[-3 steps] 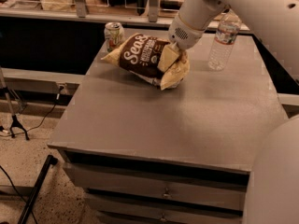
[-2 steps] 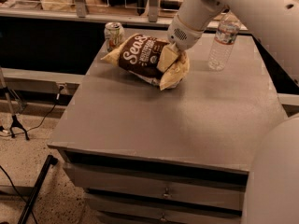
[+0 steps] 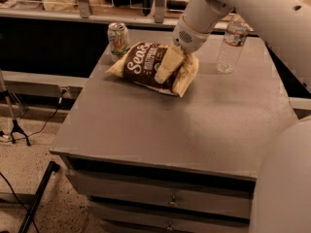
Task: Move brown chip bag near 7up can
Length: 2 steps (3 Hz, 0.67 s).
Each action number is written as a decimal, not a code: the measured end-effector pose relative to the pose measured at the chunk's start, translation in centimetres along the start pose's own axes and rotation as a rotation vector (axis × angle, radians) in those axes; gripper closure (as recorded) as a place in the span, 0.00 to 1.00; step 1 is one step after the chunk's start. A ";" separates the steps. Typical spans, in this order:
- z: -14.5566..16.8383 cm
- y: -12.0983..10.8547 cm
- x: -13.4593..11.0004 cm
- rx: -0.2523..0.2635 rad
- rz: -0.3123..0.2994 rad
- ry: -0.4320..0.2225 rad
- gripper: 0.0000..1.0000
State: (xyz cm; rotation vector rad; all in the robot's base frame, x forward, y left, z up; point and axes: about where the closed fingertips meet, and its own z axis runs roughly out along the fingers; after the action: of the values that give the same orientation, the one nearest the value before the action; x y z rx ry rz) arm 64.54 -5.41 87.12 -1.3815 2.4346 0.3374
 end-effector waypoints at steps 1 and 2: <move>0.0 0.0 0.0 0.000 0.000 0.000 0.00; -0.8 -0.1 -0.1 0.007 -0.013 -0.017 0.00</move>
Offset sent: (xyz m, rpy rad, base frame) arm 0.0008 -0.0104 0.0269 0.0261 -0.0585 0.0181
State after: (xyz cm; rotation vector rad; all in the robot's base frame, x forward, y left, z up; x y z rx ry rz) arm 64.61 -5.66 87.92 -1.3848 2.4095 0.3355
